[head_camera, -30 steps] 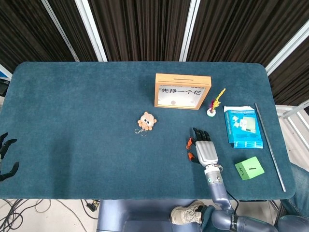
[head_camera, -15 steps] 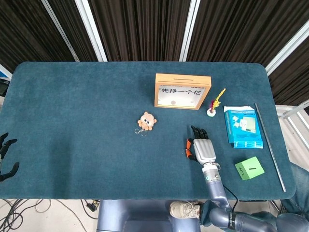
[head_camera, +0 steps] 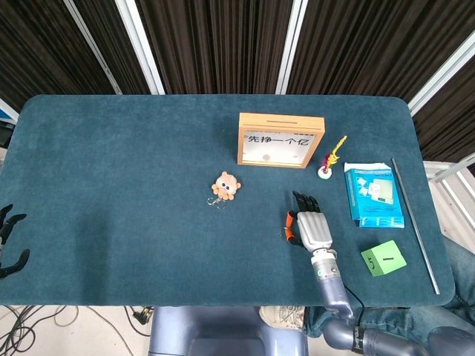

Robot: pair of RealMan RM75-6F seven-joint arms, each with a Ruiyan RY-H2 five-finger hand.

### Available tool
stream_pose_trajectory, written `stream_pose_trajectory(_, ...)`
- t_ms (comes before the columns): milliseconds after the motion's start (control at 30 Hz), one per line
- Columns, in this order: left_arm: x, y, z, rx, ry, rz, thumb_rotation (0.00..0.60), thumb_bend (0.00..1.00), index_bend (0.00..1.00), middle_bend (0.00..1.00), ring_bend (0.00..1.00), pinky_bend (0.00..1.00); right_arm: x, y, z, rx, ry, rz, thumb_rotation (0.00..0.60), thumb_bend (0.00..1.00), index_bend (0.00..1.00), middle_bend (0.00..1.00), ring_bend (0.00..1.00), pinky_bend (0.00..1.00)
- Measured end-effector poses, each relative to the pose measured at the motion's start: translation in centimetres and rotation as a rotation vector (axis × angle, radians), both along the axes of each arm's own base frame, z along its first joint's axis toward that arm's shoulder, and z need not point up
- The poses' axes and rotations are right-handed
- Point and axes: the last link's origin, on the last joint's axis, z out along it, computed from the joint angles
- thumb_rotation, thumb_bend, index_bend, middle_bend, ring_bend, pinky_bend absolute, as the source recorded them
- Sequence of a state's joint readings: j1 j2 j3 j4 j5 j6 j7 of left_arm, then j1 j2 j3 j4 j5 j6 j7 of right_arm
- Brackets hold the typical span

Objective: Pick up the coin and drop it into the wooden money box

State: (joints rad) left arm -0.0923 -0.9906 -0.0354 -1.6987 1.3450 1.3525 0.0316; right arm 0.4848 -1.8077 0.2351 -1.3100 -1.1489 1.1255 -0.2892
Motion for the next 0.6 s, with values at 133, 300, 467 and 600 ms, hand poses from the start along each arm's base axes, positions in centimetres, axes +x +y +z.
stream_pose_trajectory(133,0.0,0.0,0.0,0.001,-0.001,-0.002,0.600,0.37,0.19,0.00,0.00,0.00,0.8,-0.3,1.9,-0.016,-0.025,0.030,0.600,0.47,0.66,0.01,0.00,0.00)
stream_pose_trajectory(300,0.0,0.1,0.0,-0.001,-0.005,0.004,0.600,0.37,0.19,0.00,0.00,0.00,2.1,-1.7,6.6,-0.061,-0.026,0.094,0.600,0.47,0.66,0.01,0.00,0.00)
stream_pose_trajectory(467,0.0,0.2,-0.1,-0.001,-0.015,0.012,0.600,0.37,0.19,0.00,0.00,0.00,5.2,-4.0,13.7,-0.139,-0.001,0.179,0.600,0.47,0.66,0.01,0.00,0.00)
stream_pose_trajectory(600,-0.1,0.2,-0.1,-0.004,-0.019,0.018,0.600,0.37,0.19,0.00,0.00,0.00,7.6,-6.1,18.2,-0.182,0.003,0.202,0.600,0.47,0.66,0.01,0.00,0.00)
